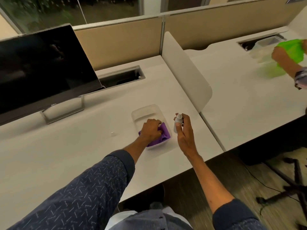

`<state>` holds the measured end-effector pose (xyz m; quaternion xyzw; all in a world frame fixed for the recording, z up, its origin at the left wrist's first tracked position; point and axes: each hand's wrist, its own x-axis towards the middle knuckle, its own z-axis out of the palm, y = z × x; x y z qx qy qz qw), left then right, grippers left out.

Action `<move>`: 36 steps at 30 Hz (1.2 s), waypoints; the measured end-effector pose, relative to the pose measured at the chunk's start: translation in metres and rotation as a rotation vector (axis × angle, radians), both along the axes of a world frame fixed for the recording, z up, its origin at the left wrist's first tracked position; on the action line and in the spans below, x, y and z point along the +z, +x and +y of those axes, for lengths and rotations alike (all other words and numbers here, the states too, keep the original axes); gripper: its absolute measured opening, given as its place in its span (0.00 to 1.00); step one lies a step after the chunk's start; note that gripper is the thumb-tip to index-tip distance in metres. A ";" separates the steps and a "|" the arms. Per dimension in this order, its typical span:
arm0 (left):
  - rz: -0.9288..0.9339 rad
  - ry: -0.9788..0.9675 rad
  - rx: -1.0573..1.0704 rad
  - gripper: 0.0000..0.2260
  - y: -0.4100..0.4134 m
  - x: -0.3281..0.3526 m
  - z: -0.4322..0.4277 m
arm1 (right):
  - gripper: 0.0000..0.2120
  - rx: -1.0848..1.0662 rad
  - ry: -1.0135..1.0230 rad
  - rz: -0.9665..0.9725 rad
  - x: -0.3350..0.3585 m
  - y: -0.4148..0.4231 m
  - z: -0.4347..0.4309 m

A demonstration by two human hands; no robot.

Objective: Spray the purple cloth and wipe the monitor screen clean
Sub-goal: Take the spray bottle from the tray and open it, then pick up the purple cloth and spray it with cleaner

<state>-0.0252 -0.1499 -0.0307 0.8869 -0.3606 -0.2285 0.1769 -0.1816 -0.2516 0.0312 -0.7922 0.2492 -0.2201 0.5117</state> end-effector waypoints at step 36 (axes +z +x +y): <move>1.464 -1.285 0.854 0.37 0.039 0.094 0.185 | 0.09 0.208 0.044 -0.163 0.073 0.115 0.108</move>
